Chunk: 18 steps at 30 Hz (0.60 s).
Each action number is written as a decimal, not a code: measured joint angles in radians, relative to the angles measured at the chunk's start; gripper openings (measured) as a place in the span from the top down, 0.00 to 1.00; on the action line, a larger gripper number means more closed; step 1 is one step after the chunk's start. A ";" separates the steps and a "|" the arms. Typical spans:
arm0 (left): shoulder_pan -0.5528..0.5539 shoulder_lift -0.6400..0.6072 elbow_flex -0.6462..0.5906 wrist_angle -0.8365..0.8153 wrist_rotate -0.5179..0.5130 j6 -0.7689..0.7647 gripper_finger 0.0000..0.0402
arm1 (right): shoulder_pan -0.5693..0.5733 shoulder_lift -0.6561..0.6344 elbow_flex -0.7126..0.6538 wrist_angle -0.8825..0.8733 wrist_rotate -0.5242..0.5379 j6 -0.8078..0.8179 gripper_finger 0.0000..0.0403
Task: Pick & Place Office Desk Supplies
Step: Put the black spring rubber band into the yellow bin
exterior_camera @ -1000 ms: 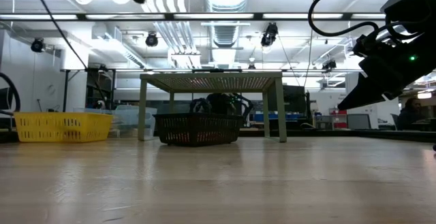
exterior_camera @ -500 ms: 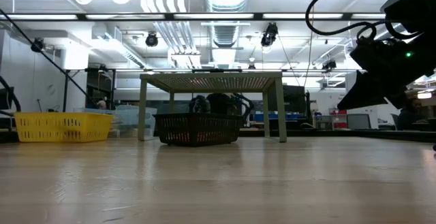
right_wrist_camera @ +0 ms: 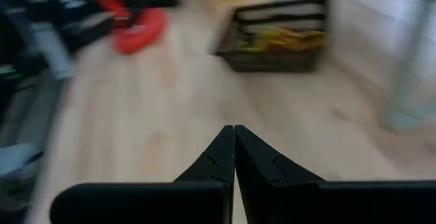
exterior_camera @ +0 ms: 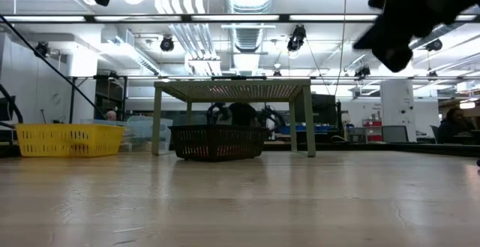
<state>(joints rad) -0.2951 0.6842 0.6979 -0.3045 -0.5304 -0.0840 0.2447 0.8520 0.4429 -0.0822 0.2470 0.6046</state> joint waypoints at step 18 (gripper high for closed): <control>0.000 0.000 -0.001 -0.087 0.000 -0.002 0.54 | 0.039 0.003 0.226 -0.229 -0.109 -0.211 0.98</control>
<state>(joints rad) -0.2955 0.6846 0.6971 -0.3912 -0.5308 -0.0864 0.2840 0.8547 0.6689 -0.3112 0.1375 0.3931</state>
